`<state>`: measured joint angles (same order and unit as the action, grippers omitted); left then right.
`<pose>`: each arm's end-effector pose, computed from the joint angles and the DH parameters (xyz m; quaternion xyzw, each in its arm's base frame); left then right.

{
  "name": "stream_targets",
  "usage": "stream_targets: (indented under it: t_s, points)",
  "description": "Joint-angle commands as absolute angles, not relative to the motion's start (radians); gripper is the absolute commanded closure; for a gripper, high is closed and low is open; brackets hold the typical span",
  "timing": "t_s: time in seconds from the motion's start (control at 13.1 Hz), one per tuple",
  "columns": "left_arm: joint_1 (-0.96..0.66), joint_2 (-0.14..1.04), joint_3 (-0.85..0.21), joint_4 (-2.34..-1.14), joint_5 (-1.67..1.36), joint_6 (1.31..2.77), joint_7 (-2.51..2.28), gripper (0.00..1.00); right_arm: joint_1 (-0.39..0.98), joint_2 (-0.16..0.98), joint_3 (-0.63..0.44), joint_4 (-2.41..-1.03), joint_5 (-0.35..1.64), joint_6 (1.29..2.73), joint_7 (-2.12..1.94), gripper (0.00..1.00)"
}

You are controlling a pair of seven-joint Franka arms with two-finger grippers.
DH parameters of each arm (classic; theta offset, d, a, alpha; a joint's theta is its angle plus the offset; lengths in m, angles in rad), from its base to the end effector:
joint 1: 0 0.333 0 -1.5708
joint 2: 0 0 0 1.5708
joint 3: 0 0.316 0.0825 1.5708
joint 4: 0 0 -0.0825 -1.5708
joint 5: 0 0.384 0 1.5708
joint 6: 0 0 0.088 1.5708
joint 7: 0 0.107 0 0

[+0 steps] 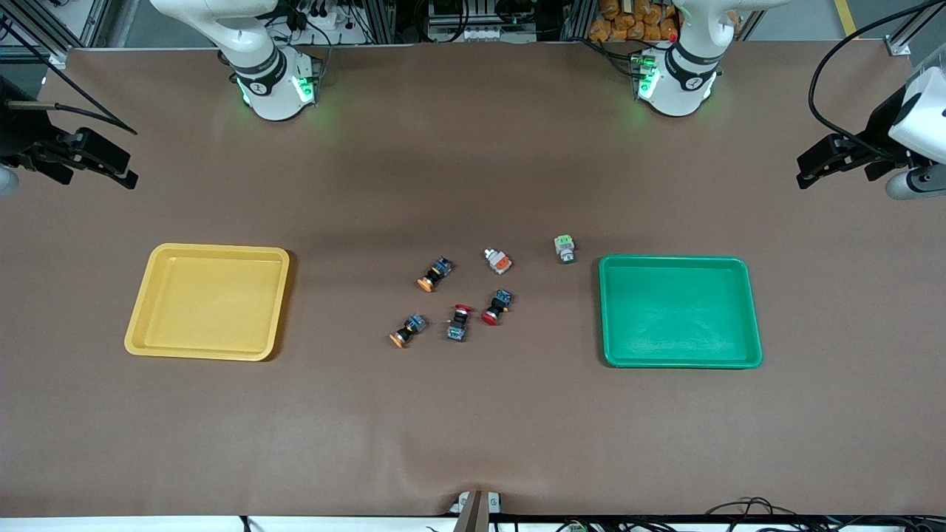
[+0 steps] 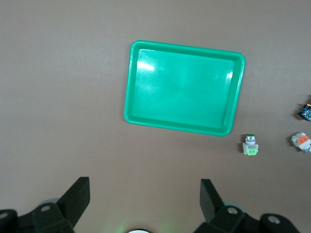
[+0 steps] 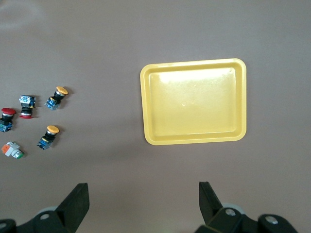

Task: Place green and yellow buttons in trays
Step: 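Reach the left gripper down to the green-capped white switch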

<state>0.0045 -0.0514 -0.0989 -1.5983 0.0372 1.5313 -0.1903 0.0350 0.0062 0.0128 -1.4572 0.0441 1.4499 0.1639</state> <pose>0.5323 -0.0478 0.6361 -0.9986 -0.0486 0.0048 0.0220 0.5431 0.0311 0.6636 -0.9982 0.0555 0.0090 0.0211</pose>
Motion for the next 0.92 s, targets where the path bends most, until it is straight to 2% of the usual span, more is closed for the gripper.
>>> stream_targets:
  t_s: [0.0, 0.31, 0.54, 0.84]
  points:
    - [0.005, -0.048, -0.112, -1.58, 0.044, 1.513, -0.201, 0.0, 0.02, 0.021, 0.0, -1.44, 0.051, 1.448, 0.147, 0.0]
    - [0.0, -0.04, -0.115, -1.589, 0.043, 1.508, -0.206, 0.0, 0.021, 0.025, 0.0, -1.443, 0.051, 1.448, 0.149, 0.0]
    - [0.003, -0.038, -0.172, -1.653, 0.029, 1.529, -0.229, 0.0, 0.021, 0.025, 0.0, -1.443, 0.051, 1.448, 0.149, 0.0]
    - [0.005, -0.046, -0.302, -1.834, 0.028, 1.736, -0.461, 0.0, 0.021, 0.026, 0.0, -1.447, 0.051, 1.447, 0.147, 0.0]
